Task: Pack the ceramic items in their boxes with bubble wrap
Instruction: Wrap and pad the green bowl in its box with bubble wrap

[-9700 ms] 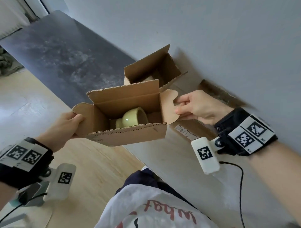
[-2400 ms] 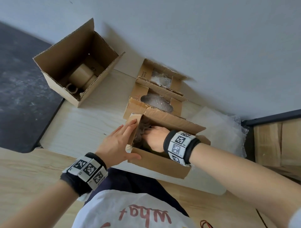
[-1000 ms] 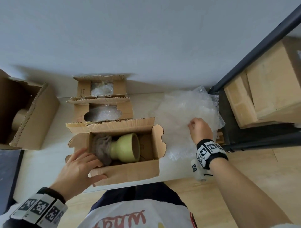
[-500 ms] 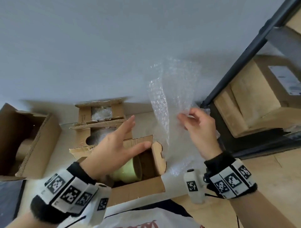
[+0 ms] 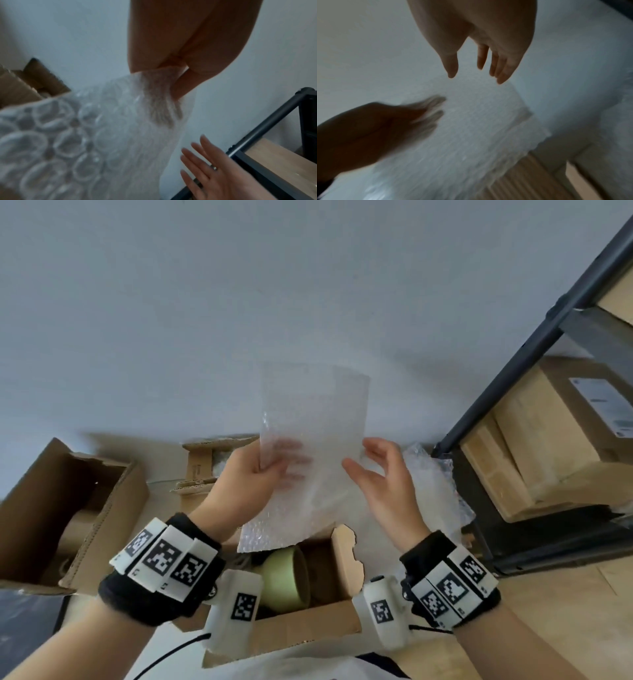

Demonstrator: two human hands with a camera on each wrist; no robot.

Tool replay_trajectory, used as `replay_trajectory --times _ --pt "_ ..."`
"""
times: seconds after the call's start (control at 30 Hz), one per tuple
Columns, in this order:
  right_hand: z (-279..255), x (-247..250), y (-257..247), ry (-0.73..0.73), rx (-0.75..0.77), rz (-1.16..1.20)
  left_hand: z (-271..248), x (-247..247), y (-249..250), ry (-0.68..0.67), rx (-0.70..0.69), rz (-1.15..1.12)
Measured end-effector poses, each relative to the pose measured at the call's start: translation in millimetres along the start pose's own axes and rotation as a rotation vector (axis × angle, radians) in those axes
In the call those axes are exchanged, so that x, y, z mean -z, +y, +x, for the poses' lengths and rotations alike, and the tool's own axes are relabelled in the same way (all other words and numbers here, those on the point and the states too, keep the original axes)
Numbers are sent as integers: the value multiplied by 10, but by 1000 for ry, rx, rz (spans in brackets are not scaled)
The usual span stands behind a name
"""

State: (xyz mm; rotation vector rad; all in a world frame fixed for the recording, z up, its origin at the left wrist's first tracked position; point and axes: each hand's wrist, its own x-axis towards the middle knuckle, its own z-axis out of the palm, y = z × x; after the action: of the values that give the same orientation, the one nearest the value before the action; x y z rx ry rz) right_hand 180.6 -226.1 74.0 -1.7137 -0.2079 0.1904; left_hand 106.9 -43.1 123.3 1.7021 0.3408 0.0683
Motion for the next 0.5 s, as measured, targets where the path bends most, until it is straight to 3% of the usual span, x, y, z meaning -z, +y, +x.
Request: replay_trajectory --times 0.07,0.17,0.23,0.3,0.4,0.5 --pt "131 94 -7 2 -79 4 -11 127 14 -69 -43 10" --pt "271 181 -6 -123 -249 88 -5 292 33 -122 -50 -60" --pt "294 188 10 -182 -281 163 6 380 21 -129 -45 -123" --pt "265 180 30 -163 -222 244 12 469 -8 -90 -36 -157" --pt "203 189 41 -127 -124 298 27 616 -95 73 36 -76" --pt "168 232 29 -189 -8 233 33 743 -210 198 81 -1"
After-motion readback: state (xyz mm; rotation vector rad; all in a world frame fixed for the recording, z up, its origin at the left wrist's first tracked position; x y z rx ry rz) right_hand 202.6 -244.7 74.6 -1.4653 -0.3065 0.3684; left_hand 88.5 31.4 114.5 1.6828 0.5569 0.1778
